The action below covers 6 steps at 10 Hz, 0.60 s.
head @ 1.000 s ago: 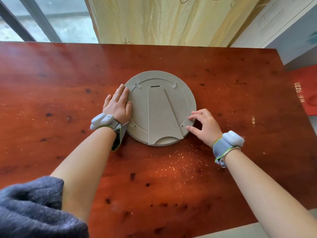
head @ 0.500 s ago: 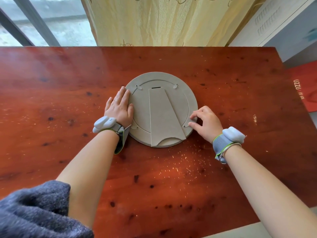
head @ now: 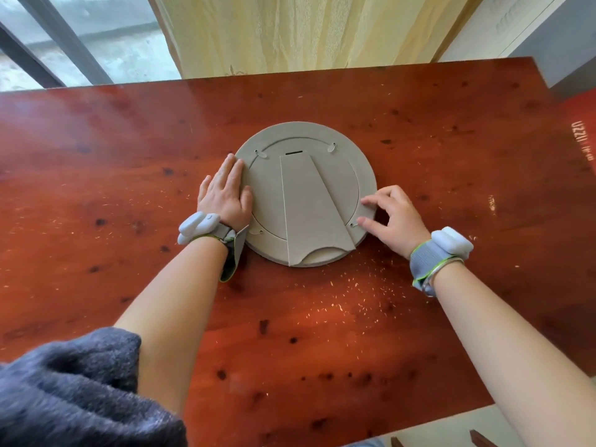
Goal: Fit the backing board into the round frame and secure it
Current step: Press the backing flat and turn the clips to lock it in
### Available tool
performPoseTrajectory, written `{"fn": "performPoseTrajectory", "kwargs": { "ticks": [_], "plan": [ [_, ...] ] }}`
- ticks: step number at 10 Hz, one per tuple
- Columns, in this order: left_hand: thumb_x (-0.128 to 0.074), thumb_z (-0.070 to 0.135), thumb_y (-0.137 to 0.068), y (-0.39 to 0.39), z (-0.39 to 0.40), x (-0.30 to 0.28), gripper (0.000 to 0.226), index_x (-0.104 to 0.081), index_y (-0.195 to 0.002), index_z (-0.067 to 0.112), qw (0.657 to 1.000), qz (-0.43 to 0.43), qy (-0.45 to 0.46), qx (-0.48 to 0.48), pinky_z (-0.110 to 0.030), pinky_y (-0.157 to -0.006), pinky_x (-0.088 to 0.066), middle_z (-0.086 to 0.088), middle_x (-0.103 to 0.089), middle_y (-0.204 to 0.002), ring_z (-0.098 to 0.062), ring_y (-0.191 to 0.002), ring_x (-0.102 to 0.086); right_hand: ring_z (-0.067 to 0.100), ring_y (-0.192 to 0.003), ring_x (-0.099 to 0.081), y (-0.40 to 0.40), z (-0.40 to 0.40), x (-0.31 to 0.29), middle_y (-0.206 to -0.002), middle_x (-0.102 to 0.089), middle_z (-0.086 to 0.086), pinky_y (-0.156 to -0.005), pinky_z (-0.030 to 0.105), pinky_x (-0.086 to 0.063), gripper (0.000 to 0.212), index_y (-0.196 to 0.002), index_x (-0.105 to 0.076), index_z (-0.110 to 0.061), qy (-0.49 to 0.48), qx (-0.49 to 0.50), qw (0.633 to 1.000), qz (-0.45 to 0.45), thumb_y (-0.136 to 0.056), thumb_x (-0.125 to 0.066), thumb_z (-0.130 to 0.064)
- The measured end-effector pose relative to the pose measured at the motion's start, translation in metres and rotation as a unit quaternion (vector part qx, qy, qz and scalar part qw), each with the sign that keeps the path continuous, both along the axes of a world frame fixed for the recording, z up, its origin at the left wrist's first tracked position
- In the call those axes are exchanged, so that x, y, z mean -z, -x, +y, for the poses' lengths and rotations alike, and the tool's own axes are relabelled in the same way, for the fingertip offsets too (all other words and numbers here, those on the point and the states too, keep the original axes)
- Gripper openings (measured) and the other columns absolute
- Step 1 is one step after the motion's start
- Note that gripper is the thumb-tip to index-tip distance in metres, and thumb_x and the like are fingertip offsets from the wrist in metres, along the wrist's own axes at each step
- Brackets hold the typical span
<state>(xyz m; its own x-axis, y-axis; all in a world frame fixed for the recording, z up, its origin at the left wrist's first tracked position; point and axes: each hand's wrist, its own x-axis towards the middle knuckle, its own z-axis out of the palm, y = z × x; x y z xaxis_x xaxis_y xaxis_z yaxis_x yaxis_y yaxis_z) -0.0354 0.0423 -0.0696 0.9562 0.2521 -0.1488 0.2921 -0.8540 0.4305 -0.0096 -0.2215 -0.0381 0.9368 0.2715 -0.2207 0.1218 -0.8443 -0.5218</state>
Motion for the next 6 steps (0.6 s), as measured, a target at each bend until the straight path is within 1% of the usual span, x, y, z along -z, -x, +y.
{"fn": "performPoseTrajectory", "kwargs": {
  "ticks": [1, 2, 3, 4, 5, 6],
  "plan": [
    [-0.022, 0.034, -0.08, 0.0, 0.0, -0.001, 0.07, -0.025, -0.148, 0.016, 1.0, 0.005, 0.001, 0.002, -0.035, -0.121, -0.008, -0.001, -0.017, -0.16, -0.017, -0.146, -0.022, 0.03, -0.114, -0.048, 0.0, -0.005, -0.005, -0.117, -0.052, 0.021, -0.088, 0.012, -0.024, 0.038, -0.113, -0.063, -0.002, 0.007, -0.018, 1.0, 0.01, -0.077, -0.072, -0.009],
    [-0.021, 0.034, -0.08, 0.001, 0.001, -0.001, 0.071, -0.024, -0.148, 0.016, 1.0, 0.006, 0.002, 0.002, -0.035, -0.121, -0.007, -0.001, -0.016, -0.16, -0.016, -0.146, -0.021, 0.031, -0.109, -0.051, -0.005, -0.001, -0.007, -0.112, -0.055, 0.022, -0.08, 0.01, -0.024, 0.032, -0.107, -0.066, -0.001, 0.016, -0.012, 1.0, -0.005, -0.076, -0.072, -0.007],
    [-0.021, 0.034, -0.08, 0.0, 0.001, 0.0, 0.071, -0.025, -0.148, 0.016, 1.0, 0.005, 0.005, 0.004, -0.036, -0.121, -0.007, -0.002, -0.017, -0.16, -0.016, -0.146, -0.021, 0.033, -0.107, -0.051, -0.006, 0.002, -0.006, -0.109, -0.057, 0.022, -0.08, 0.014, -0.025, 0.03, -0.106, -0.067, -0.001, 0.036, -0.014, 0.999, -0.012, -0.077, -0.072, -0.009],
    [-0.023, 0.033, -0.084, 0.001, 0.0, 0.001, 0.066, -0.025, -0.148, 0.016, 1.0, 0.002, 0.008, 0.005, -0.036, -0.121, -0.008, -0.002, -0.017, -0.16, -0.017, -0.146, -0.021, 0.033, -0.106, -0.052, -0.006, 0.004, -0.006, -0.107, -0.058, 0.022, -0.079, 0.016, -0.027, 0.028, -0.104, -0.067, -0.001, 0.044, -0.011, 0.999, -0.016, -0.077, -0.072, -0.009],
    [-0.034, 0.024, -0.097, 0.0, 0.0, 0.003, 0.053, -0.024, -0.148, 0.017, 1.0, 0.0, 0.005, 0.0, -0.035, -0.122, -0.007, -0.001, -0.015, -0.16, -0.016, -0.147, -0.02, 0.034, -0.105, -0.05, -0.007, 0.008, -0.007, -0.106, -0.058, 0.022, -0.086, 0.025, -0.032, 0.026, -0.1, -0.067, 0.0, 0.055, -0.007, 0.998, -0.013, -0.077, -0.072, -0.011],
    [-0.035, 0.024, -0.096, -0.001, 0.0, 0.003, 0.053, -0.025, -0.148, 0.017, 1.0, -0.003, 0.007, -0.005, -0.036, -0.122, -0.008, -0.001, -0.016, -0.16, -0.016, -0.146, -0.021, 0.033, -0.103, -0.048, -0.013, 0.014, -0.009, -0.099, -0.057, 0.019, -0.085, 0.028, -0.032, 0.025, -0.095, -0.066, -0.002, 0.075, -0.001, 0.997, 0.001, -0.077, -0.073, -0.018]
  ]
}}
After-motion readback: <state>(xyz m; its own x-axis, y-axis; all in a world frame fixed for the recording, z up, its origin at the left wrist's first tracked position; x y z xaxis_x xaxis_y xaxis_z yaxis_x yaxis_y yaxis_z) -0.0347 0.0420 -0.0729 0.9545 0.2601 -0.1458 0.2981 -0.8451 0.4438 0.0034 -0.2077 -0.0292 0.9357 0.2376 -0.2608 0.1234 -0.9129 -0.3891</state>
